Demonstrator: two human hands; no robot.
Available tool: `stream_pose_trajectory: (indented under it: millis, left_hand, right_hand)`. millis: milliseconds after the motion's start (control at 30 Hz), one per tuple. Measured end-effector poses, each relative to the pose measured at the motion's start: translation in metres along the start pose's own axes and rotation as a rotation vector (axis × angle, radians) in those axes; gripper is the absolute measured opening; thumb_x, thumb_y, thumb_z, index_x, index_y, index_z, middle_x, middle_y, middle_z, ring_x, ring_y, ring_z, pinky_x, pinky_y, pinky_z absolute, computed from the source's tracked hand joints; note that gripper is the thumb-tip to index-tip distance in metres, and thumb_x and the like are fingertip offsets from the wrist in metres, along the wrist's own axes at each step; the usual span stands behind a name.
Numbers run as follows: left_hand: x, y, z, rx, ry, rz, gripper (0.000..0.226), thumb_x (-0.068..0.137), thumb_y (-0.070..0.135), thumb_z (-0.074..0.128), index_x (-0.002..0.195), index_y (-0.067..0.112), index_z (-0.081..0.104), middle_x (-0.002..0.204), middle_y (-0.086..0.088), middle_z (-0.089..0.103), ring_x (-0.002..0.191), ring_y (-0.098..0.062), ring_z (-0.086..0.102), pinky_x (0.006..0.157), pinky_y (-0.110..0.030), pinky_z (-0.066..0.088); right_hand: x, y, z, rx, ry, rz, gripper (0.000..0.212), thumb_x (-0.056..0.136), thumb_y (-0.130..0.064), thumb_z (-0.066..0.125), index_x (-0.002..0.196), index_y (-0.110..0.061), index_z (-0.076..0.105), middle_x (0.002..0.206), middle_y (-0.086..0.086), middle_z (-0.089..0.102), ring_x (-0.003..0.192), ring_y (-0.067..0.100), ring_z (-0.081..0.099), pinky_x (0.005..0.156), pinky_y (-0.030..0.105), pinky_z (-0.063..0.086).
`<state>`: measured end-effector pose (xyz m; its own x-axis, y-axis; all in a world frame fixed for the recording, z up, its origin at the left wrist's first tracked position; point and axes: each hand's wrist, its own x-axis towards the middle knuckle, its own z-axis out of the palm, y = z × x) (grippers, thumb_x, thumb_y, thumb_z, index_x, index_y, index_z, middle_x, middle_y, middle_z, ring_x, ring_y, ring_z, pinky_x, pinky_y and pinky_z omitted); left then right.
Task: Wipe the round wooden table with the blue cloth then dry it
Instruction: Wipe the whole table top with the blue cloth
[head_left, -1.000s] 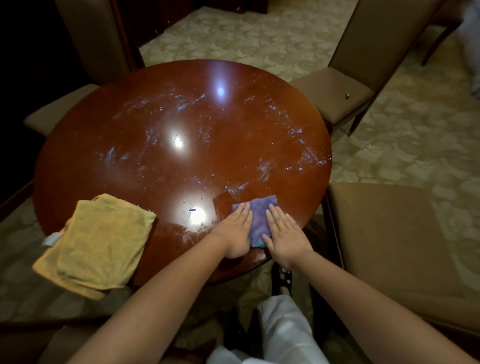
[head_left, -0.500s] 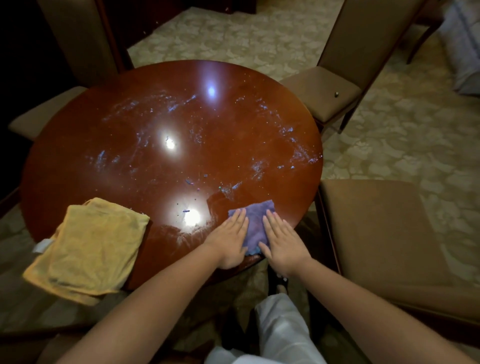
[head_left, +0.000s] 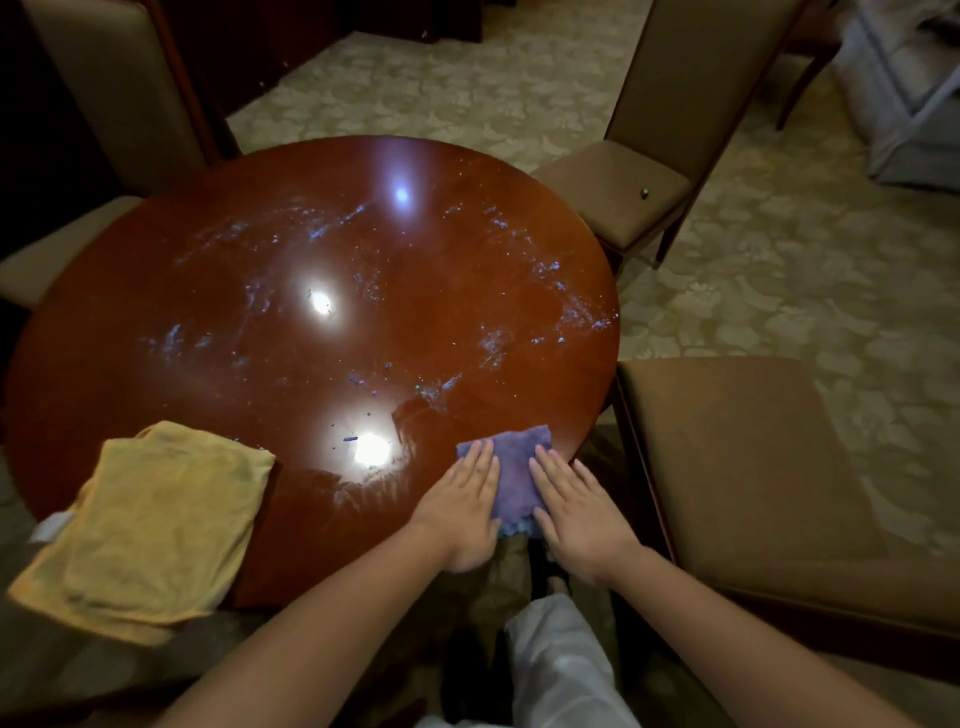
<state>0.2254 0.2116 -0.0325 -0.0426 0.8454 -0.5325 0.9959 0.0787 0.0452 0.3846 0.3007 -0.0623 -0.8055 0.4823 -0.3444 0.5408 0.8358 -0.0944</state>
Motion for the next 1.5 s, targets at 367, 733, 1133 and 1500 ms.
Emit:
stream_pose_trajectory:
  millis: [367, 733, 1133, 1500]
  left_hand:
    - [0.025, 0.004, -0.013, 0.024, 0.041, 0.062, 0.072, 0.101, 0.044, 0.02, 0.148, 0.001, -0.014, 0.154, -0.018, -0.023, 0.144, -0.027, -0.021, 0.118, -0.034, -0.011]
    - [0.037, 0.012, -0.022, -0.057, 0.112, 0.083, 0.068, 0.1, 0.037, 0.023, 0.149, 0.003, -0.009, 0.157, -0.017, -0.017, 0.145, -0.023, -0.017, 0.119, -0.032, -0.01]
    - [0.053, 0.01, -0.018, -0.032, 0.206, -0.117, 0.058, 0.102, 0.04, 0.005, 0.148, 0.012, -0.016, 0.157, -0.004, -0.021, 0.144, -0.015, -0.02, 0.119, -0.034, -0.01]
    - [0.065, 0.005, -0.031, 0.0, 0.185, -0.171, 0.057, 0.103, 0.039, 0.004, 0.149, 0.012, -0.014, 0.157, -0.004, -0.021, 0.145, -0.016, -0.018, 0.116, -0.035, -0.012]
  right_hand:
    - [0.004, 0.014, 0.0, 0.05, 0.098, 0.087, 0.065, 0.084, -0.036, 0.027, 0.131, -0.001, 0.055, 0.14, 0.011, 0.05, 0.126, 0.022, 0.052, 0.106, 0.034, 0.037]
    - [0.009, 0.017, -0.02, 0.051, 0.187, 0.16, 0.078, 0.087, -0.041, 0.004, 0.147, 0.003, 0.025, 0.155, 0.013, 0.015, 0.145, 0.026, 0.023, 0.116, 0.036, 0.01]
    - [0.054, 0.033, -0.021, 0.073, 0.148, 0.085, 0.087, 0.074, -0.046, -0.026, 0.15, -0.01, -0.008, 0.158, 0.005, -0.015, 0.146, 0.015, -0.015, 0.114, 0.028, -0.013]
    - [0.058, 0.037, -0.026, 0.079, 0.168, 0.054, 0.079, 0.093, -0.047, -0.018, 0.146, -0.001, 0.019, 0.155, 0.013, 0.015, 0.144, 0.02, 0.016, 0.117, 0.036, 0.011]
